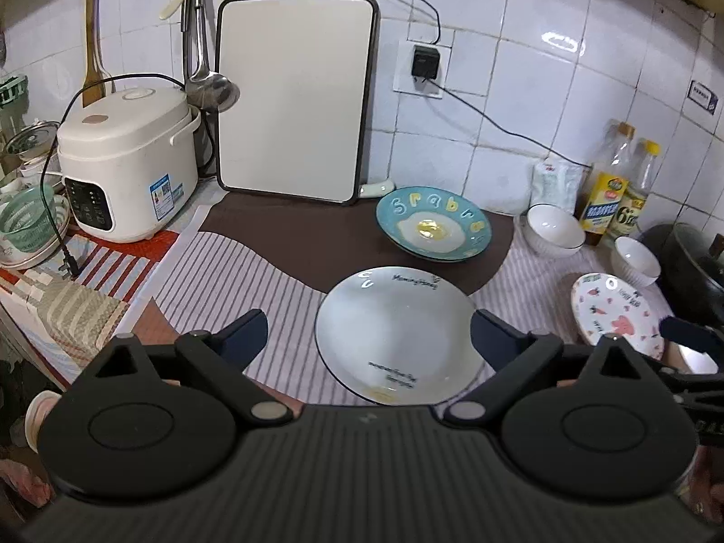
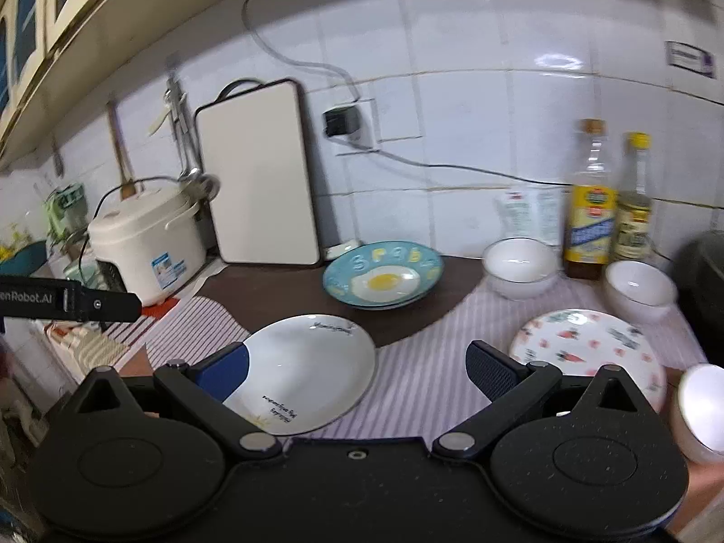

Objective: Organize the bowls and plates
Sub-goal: 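Reach the left gripper to the white Morning Honey plate and grasp its rim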

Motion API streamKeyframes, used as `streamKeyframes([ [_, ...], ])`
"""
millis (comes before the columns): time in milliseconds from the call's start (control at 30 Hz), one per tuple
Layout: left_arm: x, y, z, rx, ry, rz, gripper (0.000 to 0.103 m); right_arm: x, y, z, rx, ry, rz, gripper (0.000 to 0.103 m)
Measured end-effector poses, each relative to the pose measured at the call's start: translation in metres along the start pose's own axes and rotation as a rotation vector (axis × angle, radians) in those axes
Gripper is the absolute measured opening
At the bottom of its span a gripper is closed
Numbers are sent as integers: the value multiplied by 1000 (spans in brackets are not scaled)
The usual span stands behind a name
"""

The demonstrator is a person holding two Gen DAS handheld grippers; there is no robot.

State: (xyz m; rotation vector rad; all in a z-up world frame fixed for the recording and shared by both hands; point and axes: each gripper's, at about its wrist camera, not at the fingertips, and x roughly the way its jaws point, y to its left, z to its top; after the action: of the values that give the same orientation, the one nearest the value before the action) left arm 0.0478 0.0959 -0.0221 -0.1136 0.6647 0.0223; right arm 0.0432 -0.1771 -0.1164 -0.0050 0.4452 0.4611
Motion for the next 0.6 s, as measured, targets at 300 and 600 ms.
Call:
streamKeyframes([
  [300, 53, 13, -10, 3, 7, -27, 95, 70, 1, -18, 14, 53, 97, 94],
  [600, 137, 34, -20, -10, 146, -6, 74, 133, -24, -46, 111, 170, 89, 67],
])
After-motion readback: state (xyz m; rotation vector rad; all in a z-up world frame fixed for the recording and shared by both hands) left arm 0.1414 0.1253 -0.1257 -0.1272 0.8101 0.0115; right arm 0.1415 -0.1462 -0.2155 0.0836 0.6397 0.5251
